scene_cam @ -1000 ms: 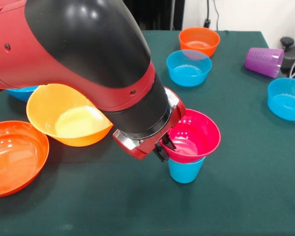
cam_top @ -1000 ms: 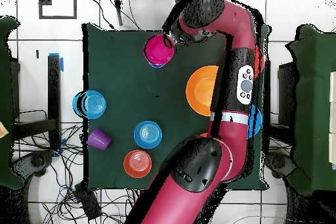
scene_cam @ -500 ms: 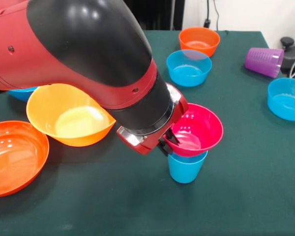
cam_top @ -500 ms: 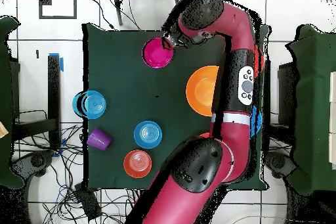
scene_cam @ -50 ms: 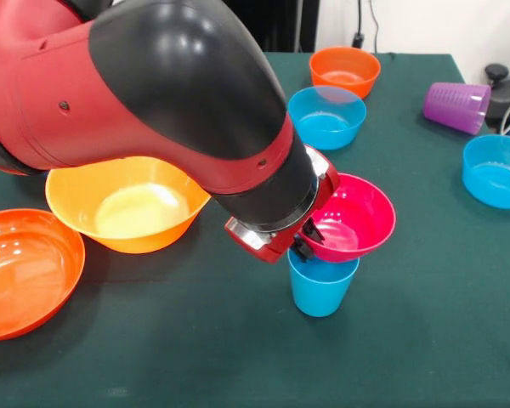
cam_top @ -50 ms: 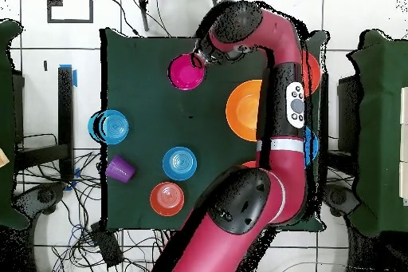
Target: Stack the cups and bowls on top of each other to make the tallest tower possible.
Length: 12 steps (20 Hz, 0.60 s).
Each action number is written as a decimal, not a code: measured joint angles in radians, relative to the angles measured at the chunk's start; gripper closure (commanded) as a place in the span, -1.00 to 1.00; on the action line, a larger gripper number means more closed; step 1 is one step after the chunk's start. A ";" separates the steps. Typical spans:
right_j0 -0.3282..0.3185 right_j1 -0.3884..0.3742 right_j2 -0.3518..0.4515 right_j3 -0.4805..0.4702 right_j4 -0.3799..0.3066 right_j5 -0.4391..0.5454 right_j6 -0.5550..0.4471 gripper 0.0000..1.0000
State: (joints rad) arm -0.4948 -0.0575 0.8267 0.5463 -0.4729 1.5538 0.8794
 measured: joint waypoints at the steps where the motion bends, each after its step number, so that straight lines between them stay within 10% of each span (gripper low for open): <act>1: 0.000 -0.001 -0.004 0.004 0.003 -0.002 0.000 1.00; 12: -0.001 -0.013 -0.030 0.025 0.026 -0.030 0.000 1.00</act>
State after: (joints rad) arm -0.4953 -0.0700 0.7962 0.5717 -0.4470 1.5236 0.8794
